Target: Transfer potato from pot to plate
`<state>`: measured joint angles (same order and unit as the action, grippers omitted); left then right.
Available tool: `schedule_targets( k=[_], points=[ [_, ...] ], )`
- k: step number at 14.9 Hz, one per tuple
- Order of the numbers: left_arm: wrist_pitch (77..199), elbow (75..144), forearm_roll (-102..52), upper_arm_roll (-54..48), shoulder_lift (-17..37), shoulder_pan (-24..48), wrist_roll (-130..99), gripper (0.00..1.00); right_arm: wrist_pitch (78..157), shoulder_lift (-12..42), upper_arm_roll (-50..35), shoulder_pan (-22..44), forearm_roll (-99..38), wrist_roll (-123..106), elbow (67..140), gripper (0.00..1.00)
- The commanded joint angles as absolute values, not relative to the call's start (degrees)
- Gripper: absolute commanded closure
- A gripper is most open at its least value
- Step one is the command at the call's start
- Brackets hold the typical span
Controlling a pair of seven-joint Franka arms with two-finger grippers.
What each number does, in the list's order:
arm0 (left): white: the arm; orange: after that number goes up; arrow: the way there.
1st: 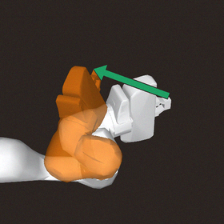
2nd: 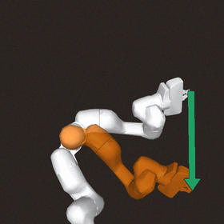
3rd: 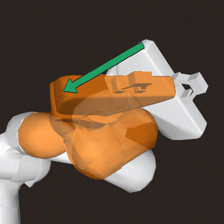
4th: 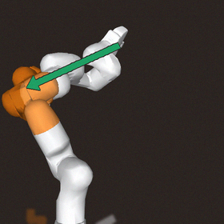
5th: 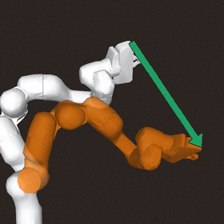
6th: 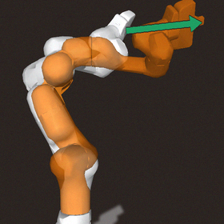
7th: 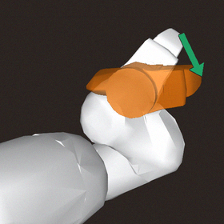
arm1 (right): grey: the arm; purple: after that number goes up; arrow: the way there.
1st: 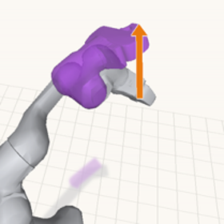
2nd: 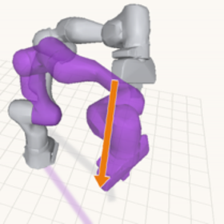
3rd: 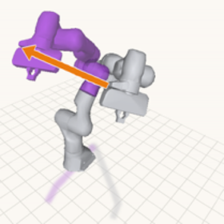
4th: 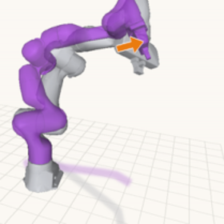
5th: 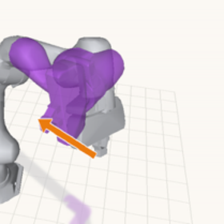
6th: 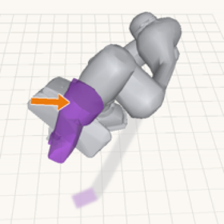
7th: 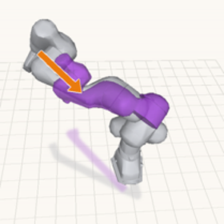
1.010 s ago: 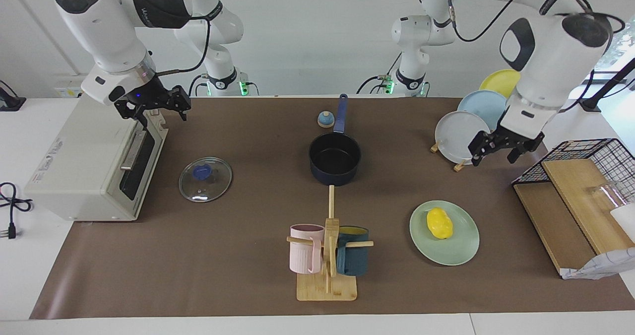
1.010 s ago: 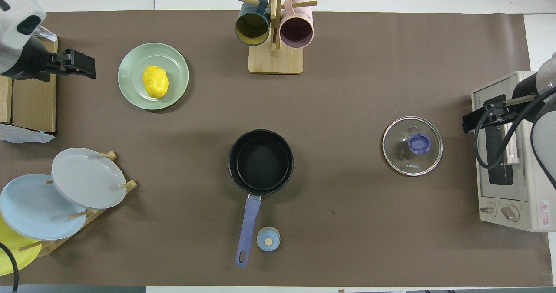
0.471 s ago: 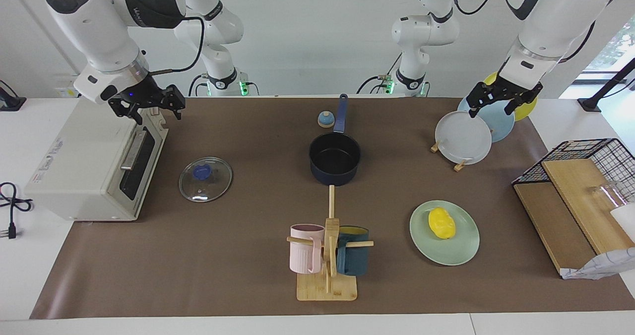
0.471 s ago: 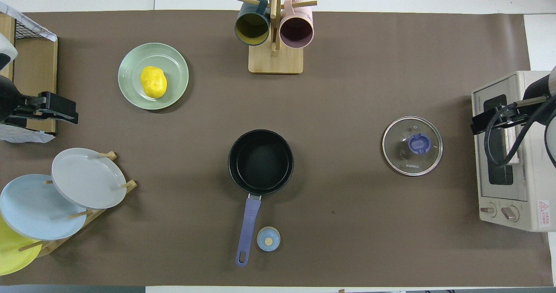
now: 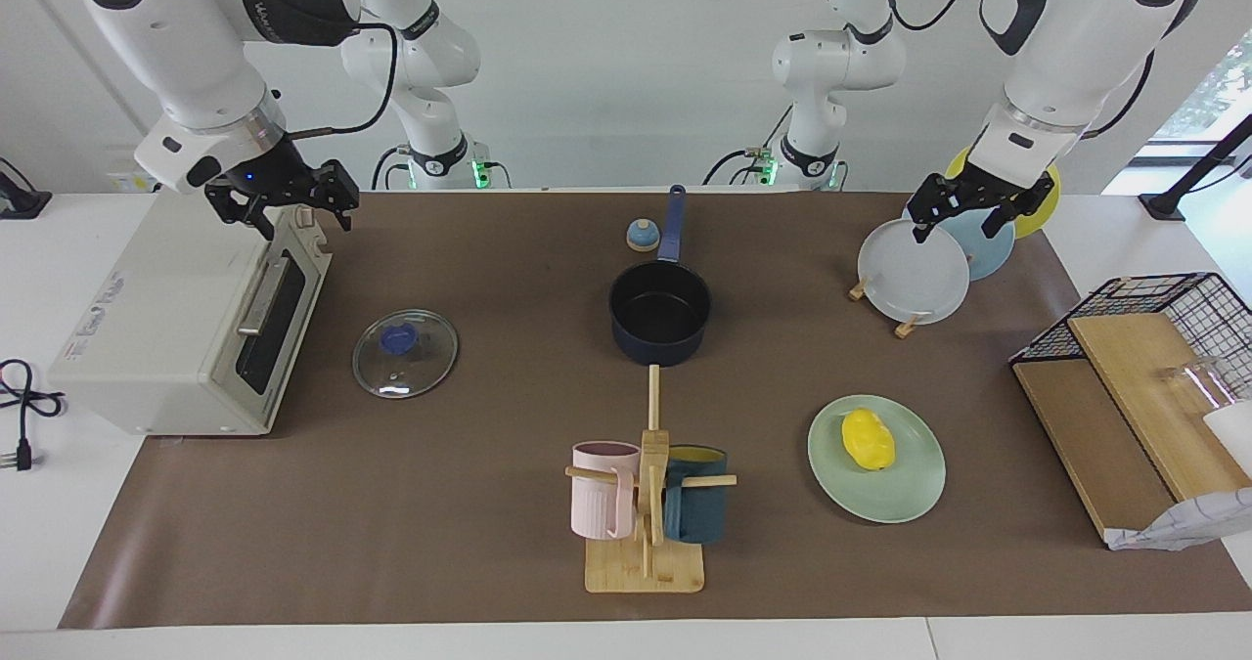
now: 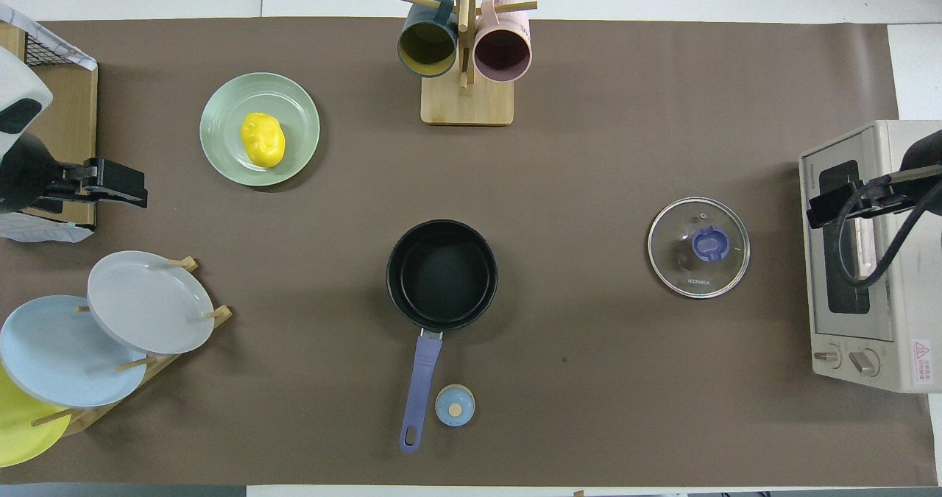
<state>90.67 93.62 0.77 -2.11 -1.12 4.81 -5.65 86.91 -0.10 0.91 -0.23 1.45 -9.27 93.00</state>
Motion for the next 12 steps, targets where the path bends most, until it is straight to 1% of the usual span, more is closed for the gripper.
schedule_targets(
  k=[1, 4, 12],
  points=[
    [88.1, 92.7, 0.3, -2.2, -2.1, 4.7, -5.8, 0.0, 88.7, -1.1, 0.8, -1.1, 1.2, -8.4, 94.1, 0.0],
    [88.8, 92.9, -3.4, -2.0, -2.2, 4.6, -6.2, 0.0, 88.8, -1.1, 0.8, -1.6, 1.2, -8.4, 94.1, 0.0],
    [87.9, 93.3, -3.1, -1.9, -2.6, 4.6, -5.7, 0.0, 88.3, -1.2, 0.7, -1.5, 1.1, -8.5, 94.1, 0.0]
  ],
)
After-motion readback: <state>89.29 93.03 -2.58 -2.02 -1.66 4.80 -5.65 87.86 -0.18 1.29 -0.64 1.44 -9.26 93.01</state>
